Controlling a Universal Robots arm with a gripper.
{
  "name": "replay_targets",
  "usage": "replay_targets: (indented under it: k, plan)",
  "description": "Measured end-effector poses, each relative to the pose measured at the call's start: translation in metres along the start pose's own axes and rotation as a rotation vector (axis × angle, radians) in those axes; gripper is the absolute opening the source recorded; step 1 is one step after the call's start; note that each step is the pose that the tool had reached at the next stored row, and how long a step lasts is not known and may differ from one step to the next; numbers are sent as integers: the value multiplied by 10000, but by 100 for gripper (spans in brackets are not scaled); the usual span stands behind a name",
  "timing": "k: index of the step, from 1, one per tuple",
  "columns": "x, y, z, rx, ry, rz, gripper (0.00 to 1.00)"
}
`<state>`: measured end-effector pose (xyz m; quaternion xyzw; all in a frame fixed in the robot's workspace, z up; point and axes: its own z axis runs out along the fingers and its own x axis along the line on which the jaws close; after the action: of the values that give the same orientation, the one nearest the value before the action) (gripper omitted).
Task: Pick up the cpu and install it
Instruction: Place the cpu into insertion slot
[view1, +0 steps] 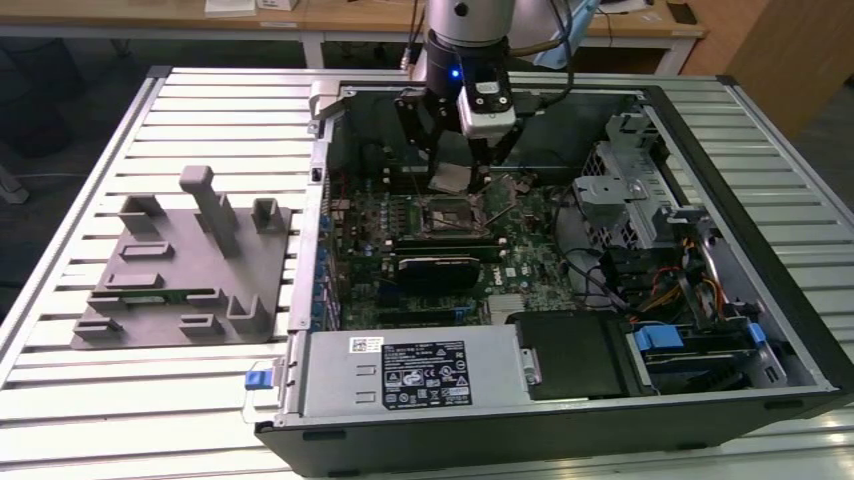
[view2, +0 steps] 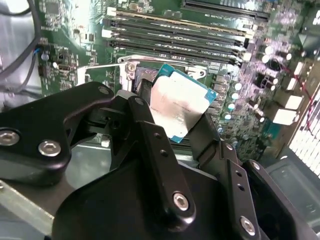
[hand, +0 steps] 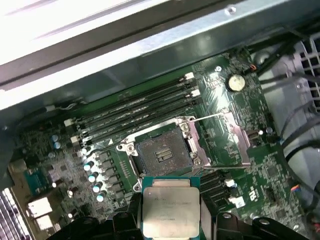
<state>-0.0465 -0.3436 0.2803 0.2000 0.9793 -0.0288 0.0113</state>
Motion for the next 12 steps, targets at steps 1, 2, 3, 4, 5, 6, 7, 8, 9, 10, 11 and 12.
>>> replay_targets:
  k: [1,2,3,4,5,6,7,8,9,10,11,12]
  plan:
    - [0,0,0,6,10,179,54]
    - [0,0,0,12,18,341,54]
    - [0,0,1,17,27,506,54]
    - [0,0,1,22,35,661,54]
    - [0,0,1,28,43,822,54]
    - [0,0,1,34,51,987,54]
    - [0,0,1,38,60,1154,54]
    - [0,0,2,44,69,1313,54]
    - [0,0,2,49,77,1480,54]
    - [0,0,2,56,86,1662,54]
    - [0,0,3,61,96,1833,54]
    - [0,0,3,67,104,2007,54]
